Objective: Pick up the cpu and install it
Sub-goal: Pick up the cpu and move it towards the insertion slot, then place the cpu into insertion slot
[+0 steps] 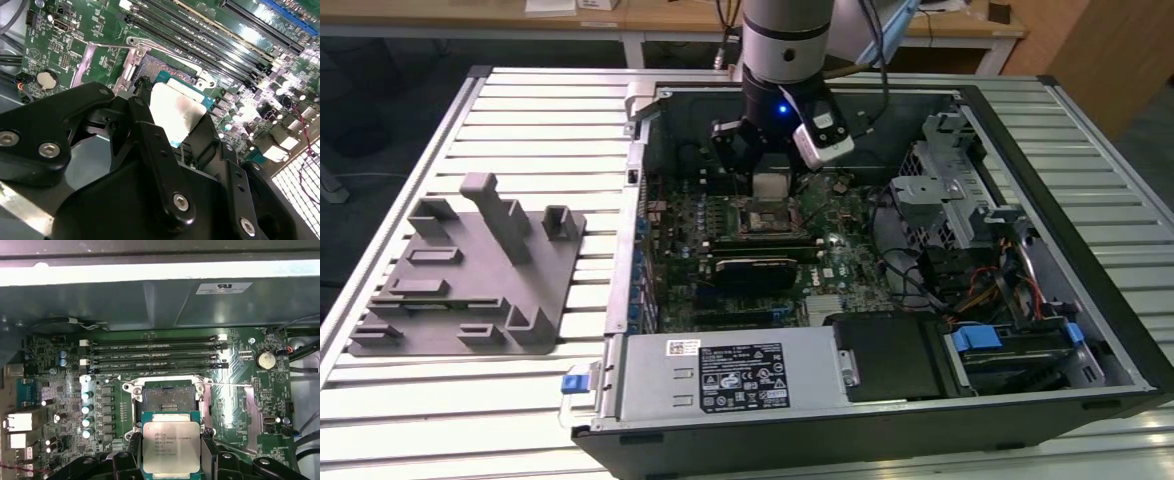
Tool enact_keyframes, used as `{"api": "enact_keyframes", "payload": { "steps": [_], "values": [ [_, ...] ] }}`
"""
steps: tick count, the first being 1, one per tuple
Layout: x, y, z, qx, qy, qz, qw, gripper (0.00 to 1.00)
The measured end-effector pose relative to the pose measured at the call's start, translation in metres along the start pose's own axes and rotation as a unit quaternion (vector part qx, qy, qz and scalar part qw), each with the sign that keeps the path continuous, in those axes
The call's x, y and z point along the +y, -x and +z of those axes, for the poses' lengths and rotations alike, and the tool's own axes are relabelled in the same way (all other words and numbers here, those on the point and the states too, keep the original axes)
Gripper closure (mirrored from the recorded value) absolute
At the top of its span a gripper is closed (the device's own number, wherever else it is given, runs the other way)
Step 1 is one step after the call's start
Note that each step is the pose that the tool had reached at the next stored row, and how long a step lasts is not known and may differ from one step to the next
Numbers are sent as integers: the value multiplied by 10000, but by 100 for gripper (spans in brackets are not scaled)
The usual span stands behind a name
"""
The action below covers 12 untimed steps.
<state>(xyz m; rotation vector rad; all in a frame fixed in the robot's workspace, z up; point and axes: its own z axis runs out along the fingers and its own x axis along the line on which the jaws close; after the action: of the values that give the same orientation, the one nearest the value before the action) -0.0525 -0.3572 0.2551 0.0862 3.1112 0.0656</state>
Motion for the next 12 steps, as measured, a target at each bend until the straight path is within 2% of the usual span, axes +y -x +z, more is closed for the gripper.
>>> {"api": "enact_keyframes", "payload": {
  "steps": [6,12],
  "values": [
    [6,17,43,0,0,0,10000,45],
    [7,24,48,0,0,0,10000,45]
  ]
}}
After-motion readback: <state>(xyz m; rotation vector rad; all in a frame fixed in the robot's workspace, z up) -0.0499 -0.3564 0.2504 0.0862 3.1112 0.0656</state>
